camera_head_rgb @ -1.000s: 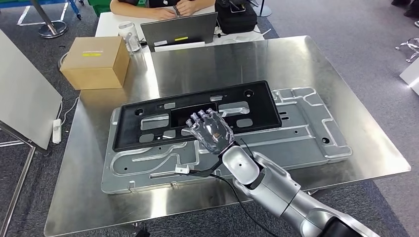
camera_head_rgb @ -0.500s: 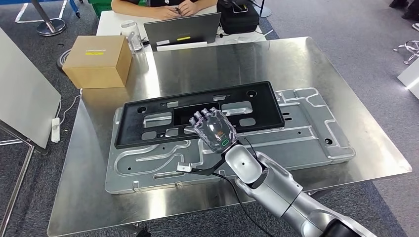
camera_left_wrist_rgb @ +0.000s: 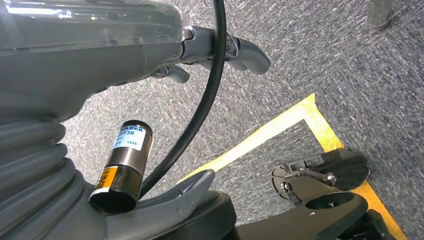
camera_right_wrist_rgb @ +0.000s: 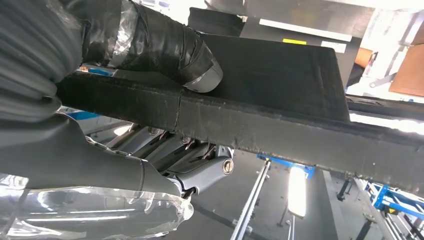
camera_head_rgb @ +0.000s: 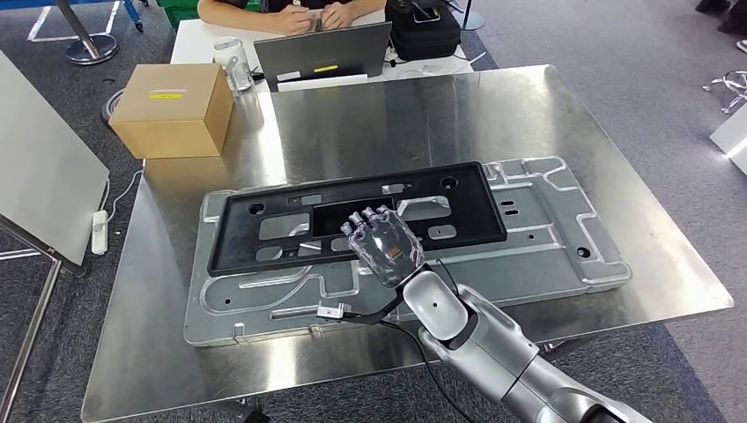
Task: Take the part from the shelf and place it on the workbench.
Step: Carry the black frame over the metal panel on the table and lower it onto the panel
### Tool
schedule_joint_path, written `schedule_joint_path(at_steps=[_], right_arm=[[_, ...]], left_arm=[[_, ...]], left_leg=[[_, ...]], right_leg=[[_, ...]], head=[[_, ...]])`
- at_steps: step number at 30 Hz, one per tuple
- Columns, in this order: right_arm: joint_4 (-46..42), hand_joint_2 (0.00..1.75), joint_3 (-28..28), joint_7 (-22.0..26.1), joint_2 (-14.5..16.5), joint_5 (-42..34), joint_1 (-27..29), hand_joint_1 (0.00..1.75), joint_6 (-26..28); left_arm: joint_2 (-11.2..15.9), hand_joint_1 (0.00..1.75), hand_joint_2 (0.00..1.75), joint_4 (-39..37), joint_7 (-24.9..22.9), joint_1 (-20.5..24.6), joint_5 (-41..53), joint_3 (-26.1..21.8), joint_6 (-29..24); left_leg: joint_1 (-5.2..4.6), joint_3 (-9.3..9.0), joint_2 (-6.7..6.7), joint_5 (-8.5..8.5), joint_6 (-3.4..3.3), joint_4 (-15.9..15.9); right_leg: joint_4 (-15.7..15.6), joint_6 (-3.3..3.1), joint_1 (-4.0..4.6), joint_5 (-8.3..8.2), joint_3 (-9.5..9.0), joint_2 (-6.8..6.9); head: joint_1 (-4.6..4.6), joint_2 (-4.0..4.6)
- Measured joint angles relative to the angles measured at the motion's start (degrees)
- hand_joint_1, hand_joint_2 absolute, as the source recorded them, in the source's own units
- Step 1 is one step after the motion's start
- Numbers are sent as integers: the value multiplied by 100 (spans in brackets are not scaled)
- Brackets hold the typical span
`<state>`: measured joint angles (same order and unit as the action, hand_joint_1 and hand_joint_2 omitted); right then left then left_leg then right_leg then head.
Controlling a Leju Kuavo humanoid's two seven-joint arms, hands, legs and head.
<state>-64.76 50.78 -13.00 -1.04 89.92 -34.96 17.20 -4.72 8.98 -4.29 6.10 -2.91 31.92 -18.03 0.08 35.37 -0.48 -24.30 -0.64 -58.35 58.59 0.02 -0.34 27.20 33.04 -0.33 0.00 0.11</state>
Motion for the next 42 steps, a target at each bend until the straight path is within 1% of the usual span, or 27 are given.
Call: schedule_joint_path(at_steps=[11, 31, 42], right_arm=[[63, 175, -75, 2, 80, 0, 202, 173, 153], [63, 175, -164, 68, 121, 0, 341, 173, 177], [62, 175, -251, 143, 208, 0, 514, 173, 215]], left_arm=[[5, 0, 175, 0, 3, -8, -17, 15, -30], [47, 0, 175, 0, 42, -18, -83, 28, -63], [110, 0, 175, -22, 42, -63, -101, 61, -101]], left_leg=[[0, 0, 0, 0, 0, 1], [0, 1, 0, 0, 0, 1], [0, 1, 0, -1, 0, 1]], right_leg=[[0, -1, 1, 2, 0, 1], [0, -1, 1, 2, 0, 1], [0, 0, 1, 4, 0, 0]], head=[[0, 0], [0, 0], [0, 0]])
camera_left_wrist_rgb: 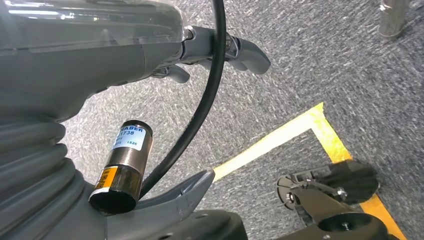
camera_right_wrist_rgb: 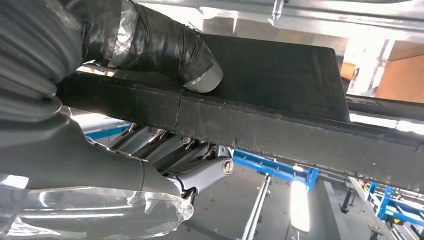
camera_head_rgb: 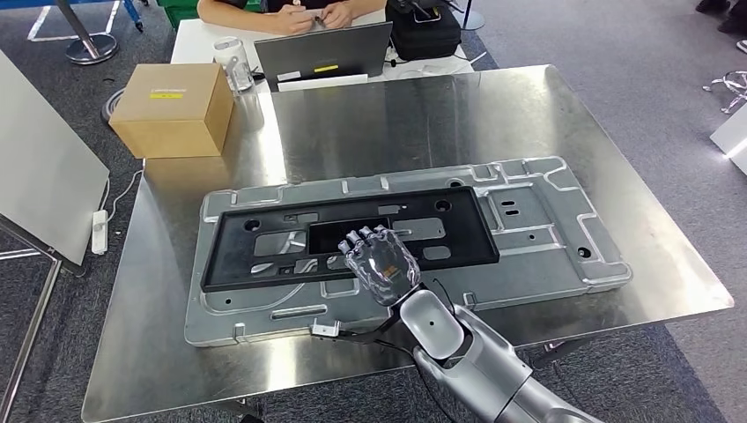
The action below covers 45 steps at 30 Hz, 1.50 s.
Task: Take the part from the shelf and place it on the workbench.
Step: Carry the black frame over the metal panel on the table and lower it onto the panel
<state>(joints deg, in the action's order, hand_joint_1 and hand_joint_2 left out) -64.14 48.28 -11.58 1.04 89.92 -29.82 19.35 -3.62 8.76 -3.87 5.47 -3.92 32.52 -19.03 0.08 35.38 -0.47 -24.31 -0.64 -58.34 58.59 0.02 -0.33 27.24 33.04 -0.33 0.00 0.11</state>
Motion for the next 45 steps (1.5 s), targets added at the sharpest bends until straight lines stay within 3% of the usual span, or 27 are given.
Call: schedule_joint_path(at_steps=[44, 45], right_arm=[[244, 175, -545, 413, 288, 0, 577, 173, 248], [244, 175, -572, 426, 297, 0, 591, 130, 248]], left_arm=[[37, 0, 175, -17, -24, -24, -185, 138, -58], [37, 0, 175, -20, -24, -24, -192, 141, -58]], left_leg=[[0, 0, 0, -1, 2, 0], [0, 0, 0, -1, 2, 0]], right_leg=[[0, 0, 0, 1, 0, 0], [0, 0, 0, 1, 0, 0]], head=[[0, 0], [0, 0]])
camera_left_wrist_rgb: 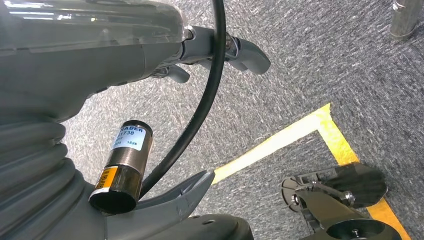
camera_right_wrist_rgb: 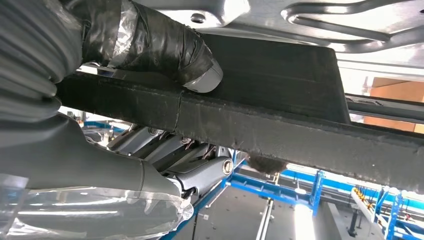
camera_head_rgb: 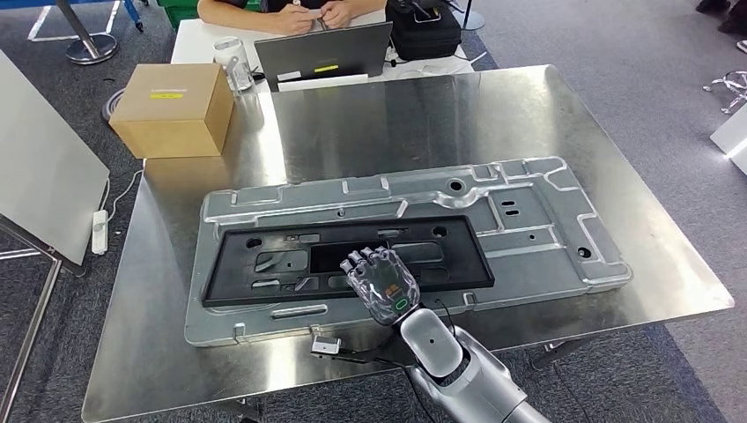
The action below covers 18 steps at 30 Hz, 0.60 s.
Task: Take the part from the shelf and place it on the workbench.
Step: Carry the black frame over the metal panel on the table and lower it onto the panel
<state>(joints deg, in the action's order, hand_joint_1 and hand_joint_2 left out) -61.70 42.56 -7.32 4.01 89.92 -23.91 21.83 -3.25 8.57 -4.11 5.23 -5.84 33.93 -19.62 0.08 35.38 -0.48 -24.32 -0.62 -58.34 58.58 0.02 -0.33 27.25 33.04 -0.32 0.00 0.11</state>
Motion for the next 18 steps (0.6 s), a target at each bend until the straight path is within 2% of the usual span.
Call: schedule_joint_path(at_steps=[3, 18], right_arm=[[0, 175, -73, 25, 20, 0, 32, 0, 6], [-7, 175, -184, 44, 81, 0, 45, 0, 42]], left_arm=[[3, 0, 175, -7, 5, 0, 10, 13, 1], [24, 0, 175, -32, -48, 1, -20, 108, 5]], left_leg=[[0, 0, 0, 0, 0, 0], [0, -2, 1, 0, 0, 0]], right_leg=[[0, 0, 0, 0, 0, -1], [0, 0, 0, 0, -2, -1]], head=[[0, 0], [0, 0]])
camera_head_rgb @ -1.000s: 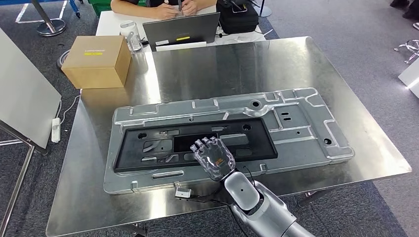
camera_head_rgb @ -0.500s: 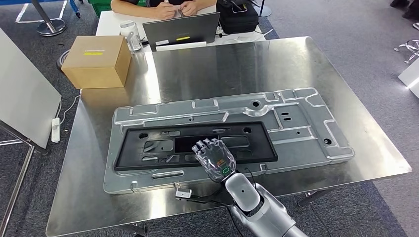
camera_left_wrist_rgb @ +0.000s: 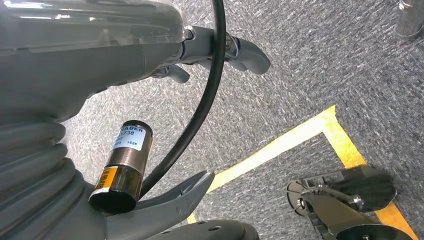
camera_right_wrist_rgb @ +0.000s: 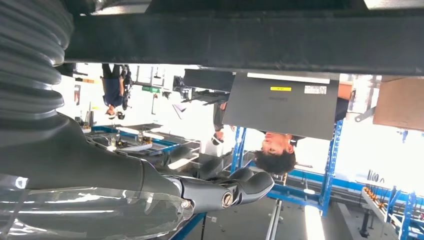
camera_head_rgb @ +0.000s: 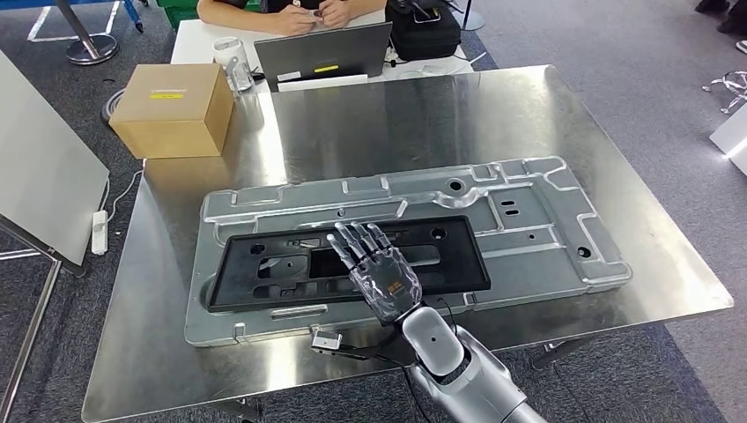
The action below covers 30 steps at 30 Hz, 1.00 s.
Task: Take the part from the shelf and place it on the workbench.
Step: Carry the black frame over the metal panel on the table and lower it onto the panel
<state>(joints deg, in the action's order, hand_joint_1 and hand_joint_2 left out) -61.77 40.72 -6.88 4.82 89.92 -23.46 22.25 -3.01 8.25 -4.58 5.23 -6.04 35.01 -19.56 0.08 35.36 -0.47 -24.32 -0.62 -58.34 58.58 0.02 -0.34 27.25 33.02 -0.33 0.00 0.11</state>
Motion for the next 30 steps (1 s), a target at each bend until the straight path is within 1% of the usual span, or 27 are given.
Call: schedule_joint_path(at_steps=[6, 10, 16, 17, 18, 20, 21, 22, 24, 25, 26, 27, 28, 29, 30], right_arm=[[0, 175, -10, 28, 11, 0, -1, 0, 1], [0, 175, -32, 50, 27, 0, 0, 0, 2], [-2, 175, -82, 161, 97, 0, 0, 0, 9], [-6, 175, -87, 172, 107, 0, 1, 0, 9], [-10, 175, -92, 179, 118, 0, 0, 0, 9], [-32, 175, -99, 182, 142, 0, -2, 0, 10], [-42, 175, -104, 181, 149, 0, -10, 0, 14], [-50, 175, -109, 179, 153, 0, -19, 0, 17], [-52, 175, -127, 177, 144, 0, -20, 0, 22], [-51, 175, -135, 176, 138, 0, -10, 0, 22], [-49, 175, -142, 176, 132, 0, 1, 0, 22], [-48, 175, -145, 176, 128, 0, 6, 0, 22], [-49, 175, -146, 176, 126, 0, 4, 0, 22], [-49, 175, -147, 176, 126, 0, 1, 0, 22], [-51, 175, -148, 175, 127, 0, 0, 0, 22]], left_arm=[[7, 0, 175, -3, -22, 0, -59, -1, 30], [15, 0, 0, -4, -27, 0, -93, 0, 63], [19, 0, 0, -5, 46, 0, -94, 2, 102], [21, 0, 0, -5, 51, 1, -99, 5, 110], [25, 0, 0, -5, 52, -1, -106, 10, 114], [26, 0, 0, -5, 62, -2, -120, 30, 112], [23, 0, 0, -5, 68, 0, -136, 40, 110], [21, 0, 0, -5, 72, 4, -152, 47, 110], [21, 0, 0, -5, 74, 8, -181, 65, 109], [21, 0, 0, -5, 74, 6, -185, 75, 110], [21, 0, 0, -5, 74, 3, -185, 84, 112], [20, 0, 0, -5, 74, 2, -185, 91, 114], [18, 0, 0, -5, 74, 2, -185, 97, 116], [17, 0, 0, -5, 74, 3, -186, 103, 118], [18, 0, 0, -5, 73, 5, -187, 110, 117]], left_leg=[[0, 0, 0, 0, 0, 0], [0, 0, 0, 0, 0, 0], [0, 0, 0, 0, 0, 0], [-8, 2, 0, -8, -13, -9], [-13, -7, 0, 2, -45, 6], [20, -89, 15, 79, -125, 155], [43, -141, 27, 137, -162, 257], [64, -180, 40, 178, -179, 335], [63, -179, 53, 203, -196, 358], [65, -160, 54, 202, -192, 341], [71, -137, 55, 200, -182, 314], [84, -108, 55, 195, -163, 277], [104, -74, 54, 184, -131, 224], [123, -34, 52, 167, -85, 158], [135, 7, 46, 151, -32, 92]], right_leg=[[0, 0, 0, 0, 0, 0], [0, 0, 0, 0, 0, 0], [-1, 0, 0, 0, 0, 0], [-20, 12, -15, -7, -6, -1], [-49, 39, -26, -23, -21, -3], [-84, 97, -26, -10, -57, -7], [12, 113, -14, 83, -33, -6], [222, 119, -10, 247, 43, -5], [919, 146, -38, 648, 328, 0], [1214, 170, -60, 759, 449, 2], [1353, 198, -88, 766, 498, 5], [1271, 228, -119, 660, 442, 11], [980, 263, -156, 481, 276, 21], [613, 295, -183, 352, 80, 26], [334, 294, -183, 227, -70, 10]], head=[[0, 0], [0, 0], [0, 0], [1, 0], [1, 0], [-1, 0], [-1, 0], [-2, 0], [-1, 0], [-2, 0], [-2, 0], [-2, 0], [-2, 0], [-3, 0], [-2, 0]])
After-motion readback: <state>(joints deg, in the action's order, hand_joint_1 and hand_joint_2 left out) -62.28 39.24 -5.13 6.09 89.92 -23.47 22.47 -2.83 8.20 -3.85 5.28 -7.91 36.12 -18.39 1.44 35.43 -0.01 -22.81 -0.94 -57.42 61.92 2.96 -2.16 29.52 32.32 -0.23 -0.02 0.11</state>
